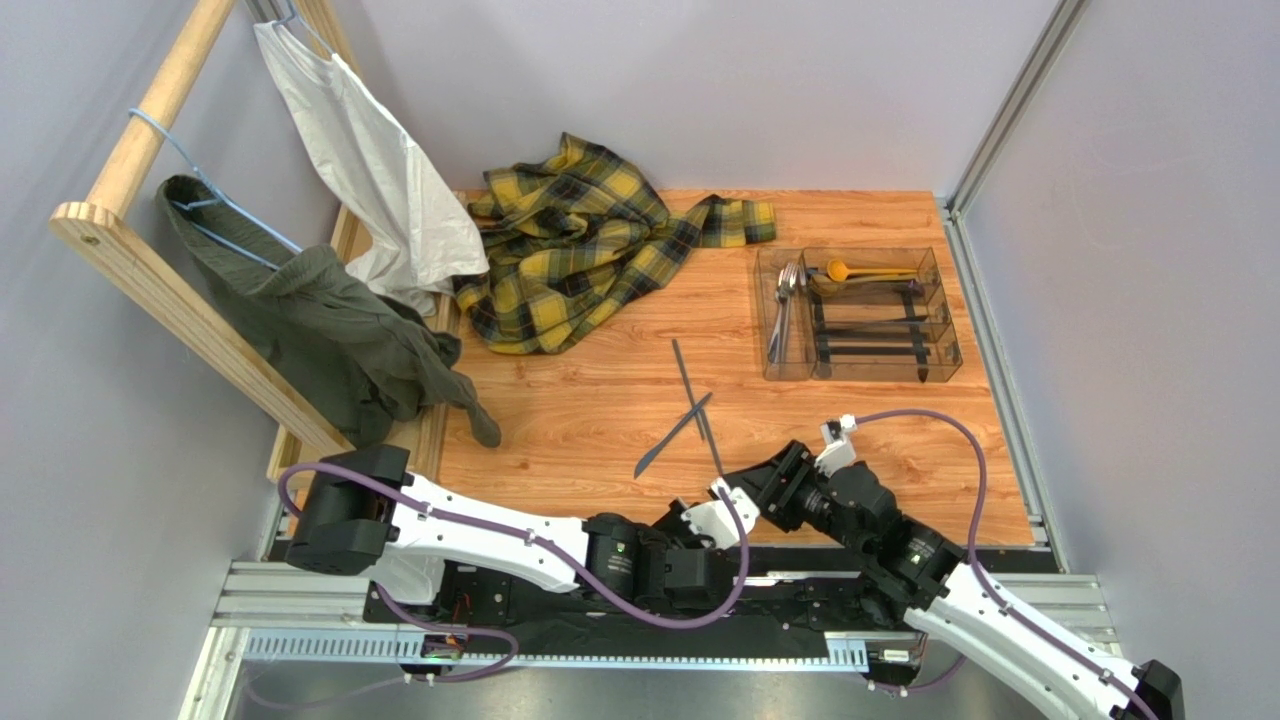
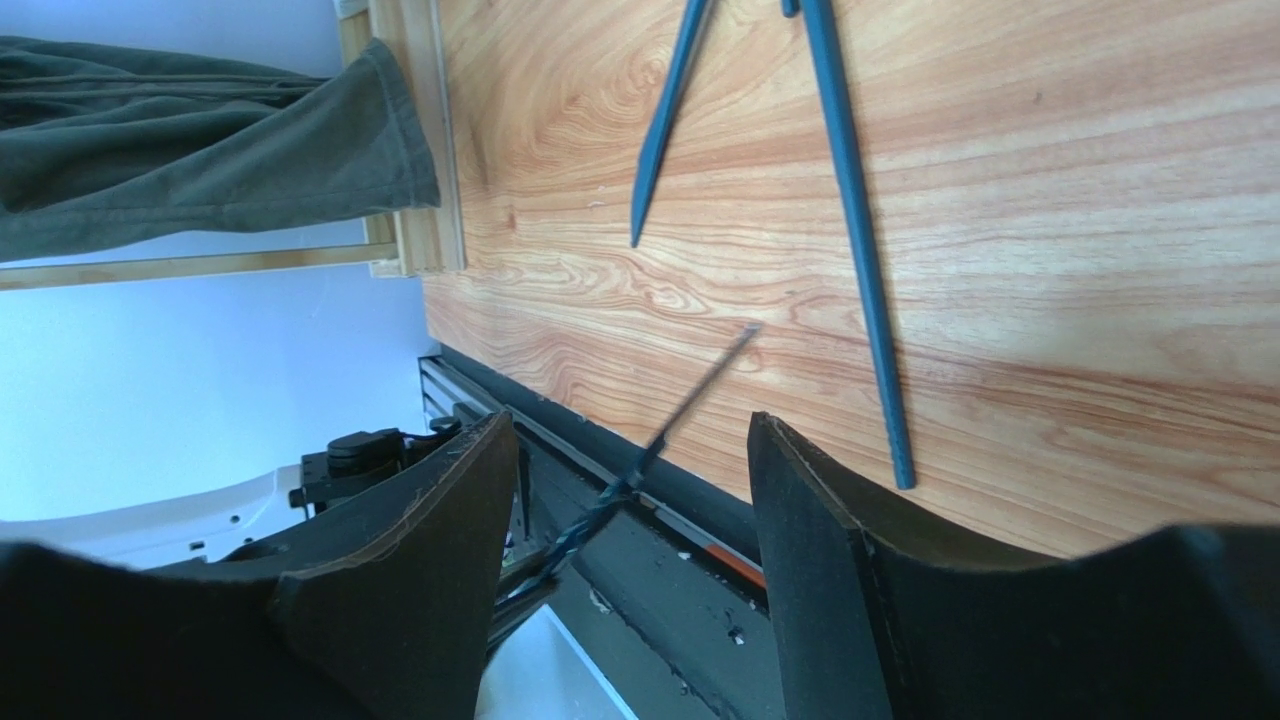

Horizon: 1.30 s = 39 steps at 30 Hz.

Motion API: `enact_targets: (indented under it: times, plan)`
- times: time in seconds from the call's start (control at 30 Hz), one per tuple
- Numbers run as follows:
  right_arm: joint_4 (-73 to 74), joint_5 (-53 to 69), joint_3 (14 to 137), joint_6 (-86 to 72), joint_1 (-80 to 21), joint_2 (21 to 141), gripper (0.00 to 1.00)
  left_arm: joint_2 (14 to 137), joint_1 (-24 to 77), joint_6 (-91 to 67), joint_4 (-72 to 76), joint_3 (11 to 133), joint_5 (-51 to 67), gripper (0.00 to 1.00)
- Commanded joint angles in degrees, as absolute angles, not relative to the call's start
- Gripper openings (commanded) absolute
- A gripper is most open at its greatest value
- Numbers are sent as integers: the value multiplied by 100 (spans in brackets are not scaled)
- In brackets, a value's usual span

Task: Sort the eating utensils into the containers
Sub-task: Pick up the knife at the corner of the board.

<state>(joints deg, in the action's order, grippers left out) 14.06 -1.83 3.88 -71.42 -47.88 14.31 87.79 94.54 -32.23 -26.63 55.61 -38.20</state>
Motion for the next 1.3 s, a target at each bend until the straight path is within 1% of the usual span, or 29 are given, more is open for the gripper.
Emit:
enact_targets:
  times: [0.0,0.23,0.27,0.3,0.33,0.37,0.43,0.47,0.53,0.57,1.1,1.13,1.2,1.23,1.27]
  plan:
    - [1415,-185,413,-7189,-4799,1634,61,9130,9633,-3304,-3294,6222,-4604,0]
    - [1301,-237,334,-7251,-4799,1714,60,9668,9817,-3331,-3735,6758,-4886,0]
    - [1231,-220,282,-7286,-4808,1688,56,9694,9835,-3340,-3805,6794,-4887,0]
    - [1213,-220,273,-7295,-4799,1679,45,9738,9844,-3357,-3840,6820,-4904,0]
    - [1195,-194,264,-7312,-4808,1670,38,9738,9844,-3418,-3876,6829,-4939,0]
    - [1195,-185,264,-7312,-4799,1644,28,9738,9852,-3436,-3919,6820,-4948,0]
    - [1204,-184,281,-7304,-4808,1608,20,9712,9844,-3480,-3920,6777,-4966,0]
    - [1222,-185,281,-7286,-4799,1600,14,9695,9844,-3489,-3920,6759,-4975,0]
    - [1248,-228,299,-7260,-4808,1617,7,9633,9844,-3480,-3902,6733,-4983,0]
    - [1248,-229,299,-7260,-4808,1617,1,9624,9852,-3480,-3911,6724,-4975,0]
    - [1257,-316,281,-7198,-4799,1644,0,9316,9844,-3621,-3850,6451,-5097,2]
    - [1257,-325,281,-7198,-4799,1626,0,9316,9844,-3638,-3858,6451,-5089,4]
    - [1266,-334,273,-7181,-4799,1600,0,9282,9852,-3691,-3885,6451,-5124,19]
    - [1283,-343,290,-7189,-4799,1600,0,9264,9844,-3700,-3902,6442,-5124,28]
    - [1292,-343,290,-7181,-4799,1574,0,9246,9844,-3709,-3911,6434,-5141,49]
